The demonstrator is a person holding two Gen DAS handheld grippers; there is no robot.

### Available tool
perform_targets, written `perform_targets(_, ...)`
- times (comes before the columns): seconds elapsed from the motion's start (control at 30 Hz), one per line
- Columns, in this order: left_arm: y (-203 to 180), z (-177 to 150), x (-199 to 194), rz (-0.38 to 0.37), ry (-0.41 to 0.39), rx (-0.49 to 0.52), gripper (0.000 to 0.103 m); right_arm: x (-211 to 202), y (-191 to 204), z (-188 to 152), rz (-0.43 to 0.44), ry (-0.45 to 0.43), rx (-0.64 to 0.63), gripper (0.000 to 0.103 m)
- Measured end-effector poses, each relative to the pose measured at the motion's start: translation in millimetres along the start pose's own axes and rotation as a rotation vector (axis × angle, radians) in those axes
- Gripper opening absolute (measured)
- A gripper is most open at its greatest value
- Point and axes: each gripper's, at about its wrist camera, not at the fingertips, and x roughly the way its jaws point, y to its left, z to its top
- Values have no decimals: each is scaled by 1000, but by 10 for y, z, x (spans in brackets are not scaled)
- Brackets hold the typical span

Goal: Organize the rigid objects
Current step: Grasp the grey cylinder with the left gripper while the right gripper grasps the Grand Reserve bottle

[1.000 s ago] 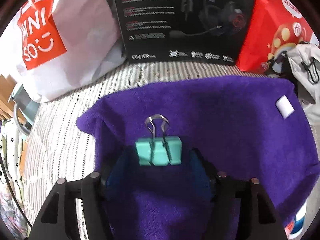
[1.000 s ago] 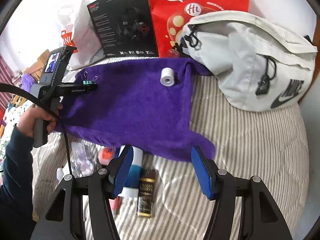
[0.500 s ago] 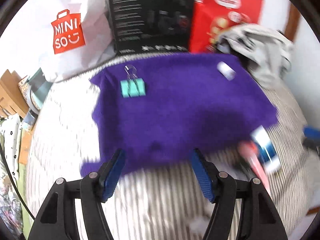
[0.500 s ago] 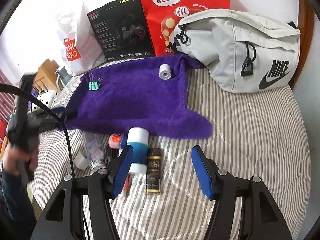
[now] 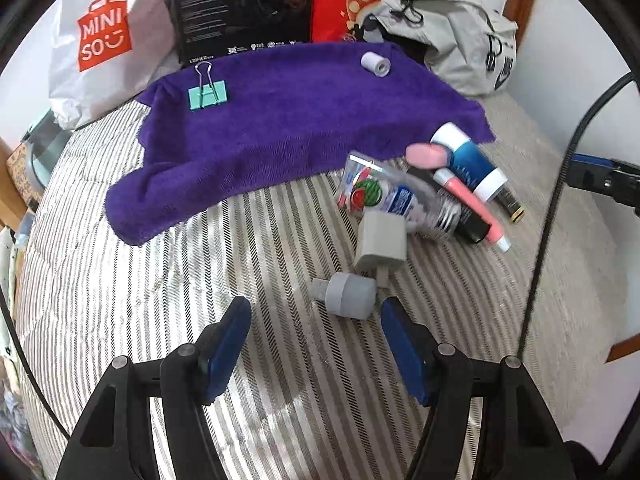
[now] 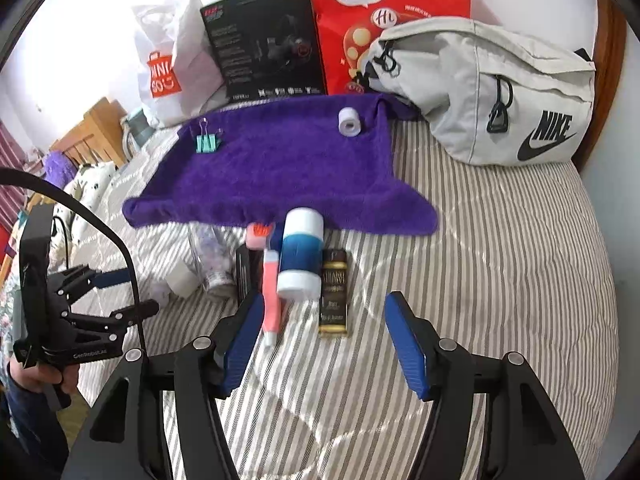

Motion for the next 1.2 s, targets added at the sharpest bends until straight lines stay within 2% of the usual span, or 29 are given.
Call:
perform_targets(0.13, -23, -1, 92, 2, -17, 55, 64, 44, 22, -67, -2, 24, 3, 62)
perform_targets(0.27, -14, 17, 89, -23, -36, 51, 64, 83, 13, -95, -10, 31, 13, 63)
perform_targets(0.33, -52, 29, 99, -11, -36, 74, 62, 141, 1, -97, -9, 43, 23, 63)
perform_targets(0.4, -99, 39, 94, -15, -38, 93, 44, 195, -4, -99, -14, 55, 25, 63)
perform_targets(0.5, -123, 49, 76, -32, -39, 90, 34, 258, -19, -90, -19, 69, 27, 63)
perform_targets(0.6, -52, 52, 56, -61, -37, 41, 34, 278, -34, -74, -27, 72, 27, 63)
perform_targets(0.87, 210, 40, -106, -32, -55, -25, 34, 324, -117, -73, -26, 72, 36, 63)
perform_targets(1.03, 313, 67, -67, -7, -43, -49, 34, 440, -222, -55, -10, 64, 69, 63)
perform_targets(1.13, 332, 63, -27, -5, -26, -54, 34, 552, -230, -31, -51, 88, 51, 63)
perform_targets(1.2, 331, 61, -13, -3, -22, -55, 34, 590, -196, -34, -32, 86, 30, 63)
